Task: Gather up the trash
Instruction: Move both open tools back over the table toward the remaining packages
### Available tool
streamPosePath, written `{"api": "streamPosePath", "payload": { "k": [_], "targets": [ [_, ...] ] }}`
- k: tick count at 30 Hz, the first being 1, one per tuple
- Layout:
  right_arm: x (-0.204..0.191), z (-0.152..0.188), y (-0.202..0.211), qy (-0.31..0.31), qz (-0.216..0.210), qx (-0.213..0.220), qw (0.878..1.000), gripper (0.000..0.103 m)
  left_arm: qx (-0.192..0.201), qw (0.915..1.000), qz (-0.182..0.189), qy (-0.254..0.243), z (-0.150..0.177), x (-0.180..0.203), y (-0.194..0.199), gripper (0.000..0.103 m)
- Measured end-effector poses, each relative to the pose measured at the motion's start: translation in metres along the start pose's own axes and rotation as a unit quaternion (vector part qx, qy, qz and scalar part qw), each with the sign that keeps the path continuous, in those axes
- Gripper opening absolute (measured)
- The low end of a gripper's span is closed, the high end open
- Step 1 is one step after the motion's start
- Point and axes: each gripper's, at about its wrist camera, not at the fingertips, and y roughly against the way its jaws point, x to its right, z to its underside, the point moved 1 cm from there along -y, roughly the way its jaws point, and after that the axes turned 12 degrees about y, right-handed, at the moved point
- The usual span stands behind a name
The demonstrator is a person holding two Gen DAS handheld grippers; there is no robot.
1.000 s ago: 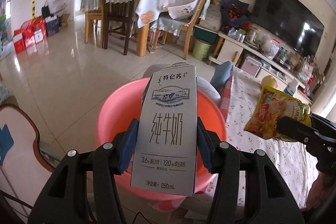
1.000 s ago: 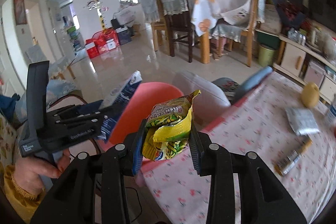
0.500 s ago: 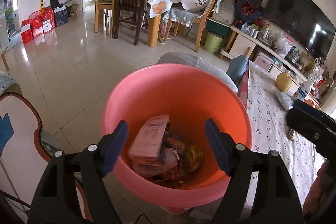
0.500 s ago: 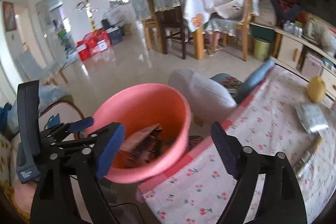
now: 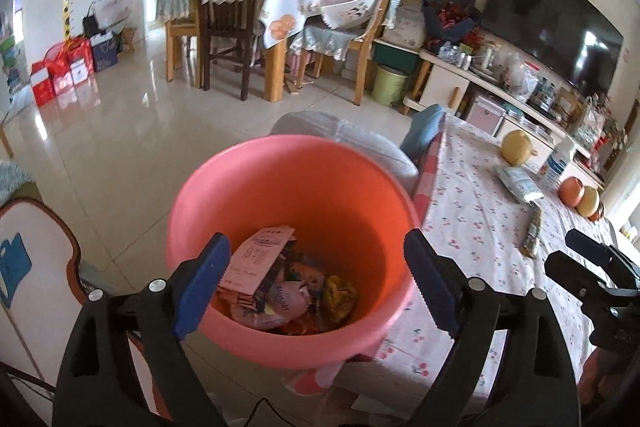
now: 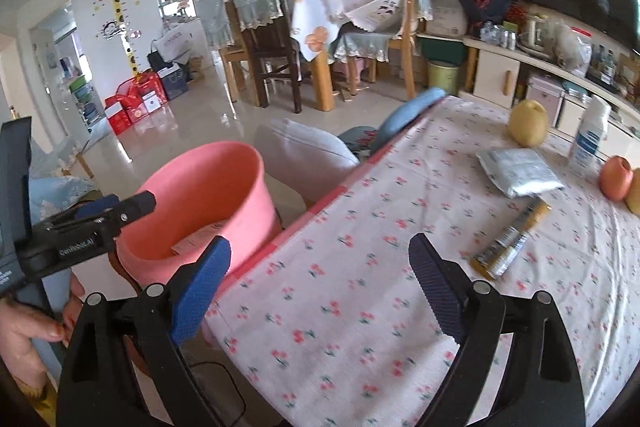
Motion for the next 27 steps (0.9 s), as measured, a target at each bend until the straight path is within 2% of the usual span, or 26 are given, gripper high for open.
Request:
{"api": "streamPosePath", "payload": {
  "k": [8,27],
  "targets": [
    [0.025,0.011,0.032,-0.020,0.024,0.015,0.999,0.091,0.000,0.9991,0.018,-0.038,0.010,0.038,0.015,0.091],
    [0.087,0.041,0.067,-0.061,0.064,0.022,0.996,0.091,0.005,0.9935,0.044,-0.105,0.029,0.108,0.037,0.092]
  ]
}}
